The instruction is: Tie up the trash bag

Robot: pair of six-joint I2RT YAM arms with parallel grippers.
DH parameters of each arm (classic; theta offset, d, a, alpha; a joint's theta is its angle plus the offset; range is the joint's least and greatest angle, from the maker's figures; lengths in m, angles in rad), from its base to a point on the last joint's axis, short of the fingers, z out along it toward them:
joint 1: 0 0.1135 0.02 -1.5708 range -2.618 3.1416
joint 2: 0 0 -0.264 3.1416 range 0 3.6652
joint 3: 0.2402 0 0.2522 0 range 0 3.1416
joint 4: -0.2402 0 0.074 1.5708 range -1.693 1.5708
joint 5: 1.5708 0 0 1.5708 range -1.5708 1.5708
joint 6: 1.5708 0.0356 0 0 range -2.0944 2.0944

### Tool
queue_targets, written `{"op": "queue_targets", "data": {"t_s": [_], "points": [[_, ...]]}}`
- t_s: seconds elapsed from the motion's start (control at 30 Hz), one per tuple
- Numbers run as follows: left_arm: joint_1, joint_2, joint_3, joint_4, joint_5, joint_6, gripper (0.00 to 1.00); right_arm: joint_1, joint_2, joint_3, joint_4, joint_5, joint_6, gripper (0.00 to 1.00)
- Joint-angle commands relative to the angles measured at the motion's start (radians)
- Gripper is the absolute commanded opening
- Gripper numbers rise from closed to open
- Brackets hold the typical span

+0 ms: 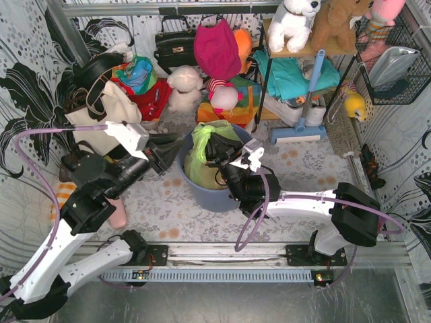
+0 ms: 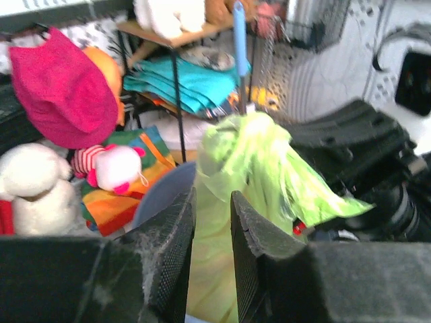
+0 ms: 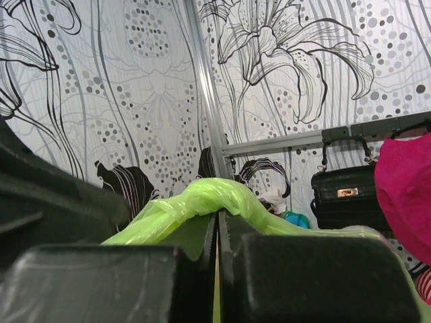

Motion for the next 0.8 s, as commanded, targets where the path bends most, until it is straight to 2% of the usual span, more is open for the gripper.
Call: {"op": "queue_targets", "data": {"t_s": [0.0, 0.07, 0.3, 0.4, 0.53, 0.77], "points": [[-0.003, 0.004, 0.018, 0.165, -0.195, -0.095, 0.38, -0.003, 0.0, 0.018, 0.105, -0.054, 0.018, 0.0], [-0.004, 0.03, 0.025, 0.215, -0.232, -0.169, 0.43, -0.003, -0.001, 0.021, 0.105, -0.055, 0.018, 0.0], [-0.002, 0.153, 0.085, 0.262, -0.153, -0.414, 0.49, -0.003, -0.011, 0.017, 0.104, -0.054, 0.013, 0.0], [-0.002, 0.159, 0.071, 0.28, -0.114, -0.461, 0.52, -0.003, -0.013, 0.021, 0.103, -0.054, 0.003, 0.0], [-0.001, 0.151, 0.051, 0.259, -0.134, -0.499, 0.57, -0.003, -0.012, 0.032, 0.102, -0.055, -0.01, 0.0], [0.002, 0.127, -0.003, 0.252, -0.083, -0.598, 0.59, -0.003, -0.008, 0.049, 0.101, -0.055, -0.039, 0.0]]}}
